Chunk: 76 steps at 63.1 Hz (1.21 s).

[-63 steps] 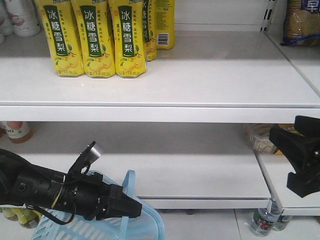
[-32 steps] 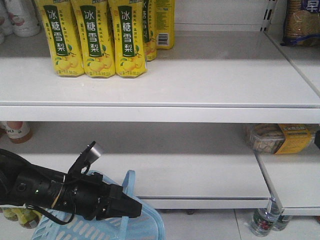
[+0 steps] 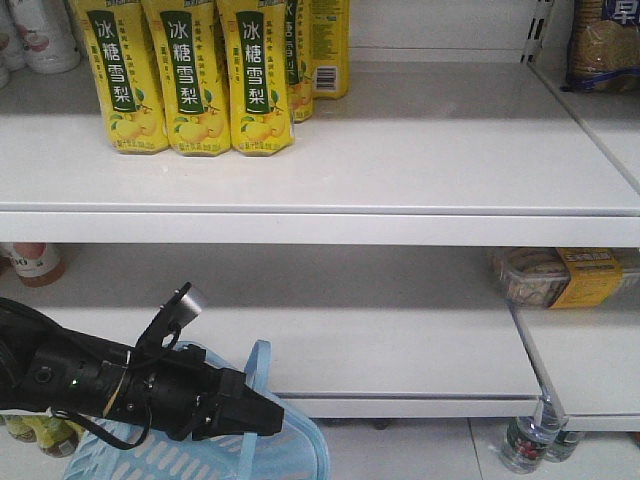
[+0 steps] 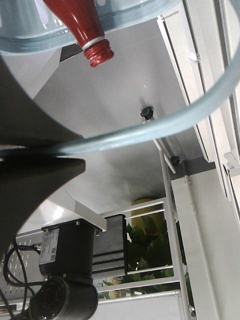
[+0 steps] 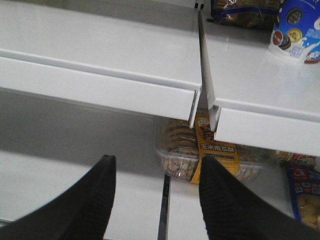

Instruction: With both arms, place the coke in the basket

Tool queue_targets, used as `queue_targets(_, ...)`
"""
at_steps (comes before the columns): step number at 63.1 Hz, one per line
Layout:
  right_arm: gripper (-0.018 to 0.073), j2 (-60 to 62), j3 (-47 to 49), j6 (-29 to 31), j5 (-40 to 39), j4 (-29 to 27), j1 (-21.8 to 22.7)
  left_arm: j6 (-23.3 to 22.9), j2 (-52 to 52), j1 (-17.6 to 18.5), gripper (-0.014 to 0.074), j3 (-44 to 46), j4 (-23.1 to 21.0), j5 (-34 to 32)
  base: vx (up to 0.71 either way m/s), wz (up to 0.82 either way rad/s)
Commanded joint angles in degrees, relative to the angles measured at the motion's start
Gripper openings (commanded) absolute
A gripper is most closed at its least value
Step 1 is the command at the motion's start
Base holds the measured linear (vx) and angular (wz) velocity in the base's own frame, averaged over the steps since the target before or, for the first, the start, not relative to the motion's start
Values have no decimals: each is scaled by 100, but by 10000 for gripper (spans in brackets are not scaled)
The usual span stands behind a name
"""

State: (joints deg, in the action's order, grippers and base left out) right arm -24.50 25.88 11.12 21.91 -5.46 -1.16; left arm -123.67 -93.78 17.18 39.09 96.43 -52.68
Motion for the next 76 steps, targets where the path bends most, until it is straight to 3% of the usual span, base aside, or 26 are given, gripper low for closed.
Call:
queue_targets(1, 384, 200, -174, -191, -720, 64, 40, 89, 282, -8, -5, 182, -529, -156, 0, 0)
queue_targets(22, 382, 1187, -851, -326, -757, 69, 40, 89, 282, -8, -5, 182, -529, -156, 0, 0)
queue_targets(30, 382, 1375, -1098, -298, -1341, 89, 40, 89, 282, -8, -5, 182, -523, -156, 0, 0)
queue_targets(40, 382, 1331, -1362, -255, -1396, 140, 40, 89, 282, -8, -5, 182, -523, -156, 0, 0)
queue_targets(50, 382, 1247, -1791, -242, -1775, 546, 40, 89, 282, -8, -5, 182, -523, -156, 0, 0)
queue_targets(58, 382, 1247, -1799, -242, -2141, 546, 40, 89, 282, -8, -5, 182, -529, -156, 0, 0)
queue_targets(76, 382, 1247, -1799, -242, -2155, 546, 40, 89, 282, -8, -5, 182, -529, -156, 0, 0)
